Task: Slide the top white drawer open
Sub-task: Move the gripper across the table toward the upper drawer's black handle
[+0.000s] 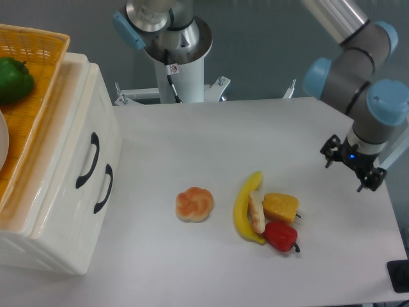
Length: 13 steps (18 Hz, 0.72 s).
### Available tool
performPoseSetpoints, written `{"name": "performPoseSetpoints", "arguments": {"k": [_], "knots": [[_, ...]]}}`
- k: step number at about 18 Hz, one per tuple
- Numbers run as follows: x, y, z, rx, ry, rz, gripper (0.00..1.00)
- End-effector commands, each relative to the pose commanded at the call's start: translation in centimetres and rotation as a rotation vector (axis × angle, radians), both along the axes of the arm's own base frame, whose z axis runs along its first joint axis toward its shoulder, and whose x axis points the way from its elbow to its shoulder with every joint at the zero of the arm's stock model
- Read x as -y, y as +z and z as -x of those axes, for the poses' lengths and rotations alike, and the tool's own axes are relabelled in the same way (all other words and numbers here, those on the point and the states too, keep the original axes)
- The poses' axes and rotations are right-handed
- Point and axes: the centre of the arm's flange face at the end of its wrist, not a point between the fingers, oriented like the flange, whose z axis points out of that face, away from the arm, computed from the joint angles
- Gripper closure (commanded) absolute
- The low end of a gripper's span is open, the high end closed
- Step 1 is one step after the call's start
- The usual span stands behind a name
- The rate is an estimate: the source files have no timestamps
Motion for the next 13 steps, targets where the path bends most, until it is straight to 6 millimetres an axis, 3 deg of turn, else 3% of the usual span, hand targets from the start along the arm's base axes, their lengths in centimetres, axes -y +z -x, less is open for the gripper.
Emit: {"name": "performPoseSetpoints", "arguments": {"k": [7,10,13], "knots": [[-4.7,3.3,-6.4,0.066,0.109,-0.005,0.0],[-6.6,3.9,-8.7,0.127,0.205,-0.042,0.0],[-9.3,4.2,-12.3,0.193,0.273,-0.031,0.0]]}}
